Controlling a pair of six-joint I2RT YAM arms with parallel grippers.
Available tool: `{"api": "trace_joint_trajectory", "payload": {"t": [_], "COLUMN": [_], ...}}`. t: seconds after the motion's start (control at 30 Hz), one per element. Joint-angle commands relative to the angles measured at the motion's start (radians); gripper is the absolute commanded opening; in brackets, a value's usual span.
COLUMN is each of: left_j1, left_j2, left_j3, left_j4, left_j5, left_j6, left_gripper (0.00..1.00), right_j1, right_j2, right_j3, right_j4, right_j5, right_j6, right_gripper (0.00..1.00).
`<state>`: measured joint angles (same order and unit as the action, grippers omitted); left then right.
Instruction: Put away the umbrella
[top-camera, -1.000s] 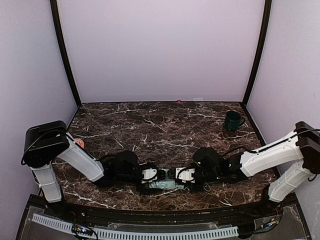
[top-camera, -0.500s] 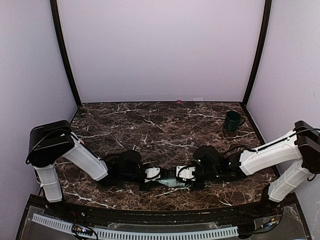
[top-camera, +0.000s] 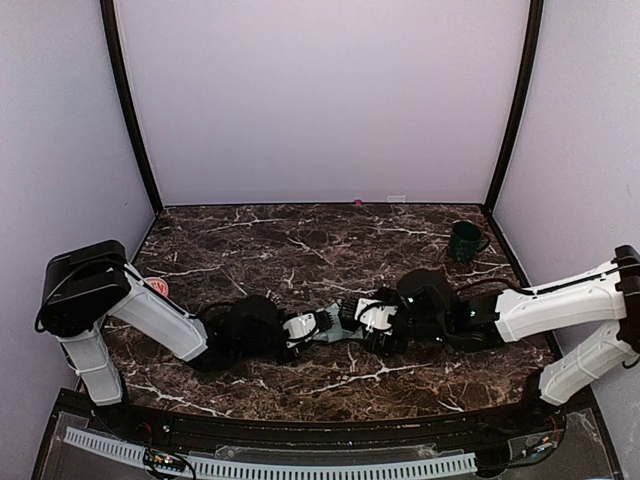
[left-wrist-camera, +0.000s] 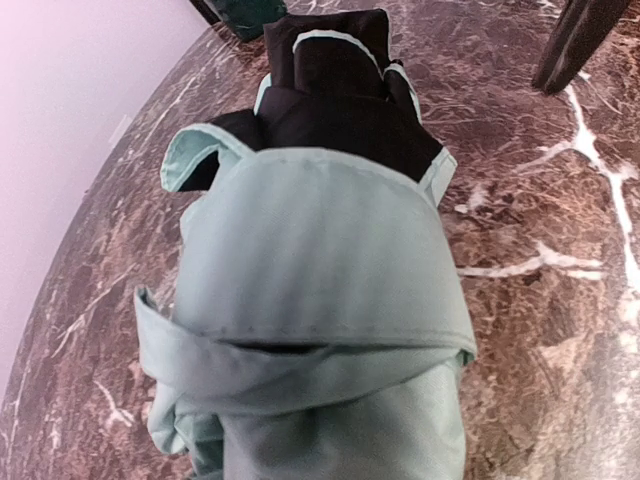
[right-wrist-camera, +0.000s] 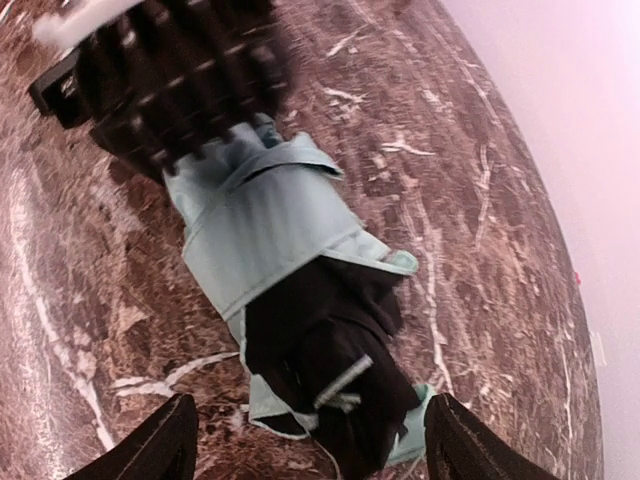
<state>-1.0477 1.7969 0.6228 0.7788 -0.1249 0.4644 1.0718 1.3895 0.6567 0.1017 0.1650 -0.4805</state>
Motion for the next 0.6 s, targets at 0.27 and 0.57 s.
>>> {"api": "trace_joint_trajectory", "payload": {"t": [0.27,0.57], "left_j1": [0.094,0.107], "left_j2": [-0.281,-0.402], "left_j3": [0.208,0.356], "left_j4": [-0.344,-0.558], "left_j5": [-0.048,0.007], "left_j6": [0.004,0.086], "left_gripper": [0.0,0.0], "right_j1": [-0.119,-0.131], "right_j2": [-0.315,-0.381], "right_j3": [0.009,0.033], "right_j4": [0.292,0.291], "right_j5": [0.043,-0.283], "right_j6": [0.316,0.554], "right_gripper": [1.0,0.99]}}
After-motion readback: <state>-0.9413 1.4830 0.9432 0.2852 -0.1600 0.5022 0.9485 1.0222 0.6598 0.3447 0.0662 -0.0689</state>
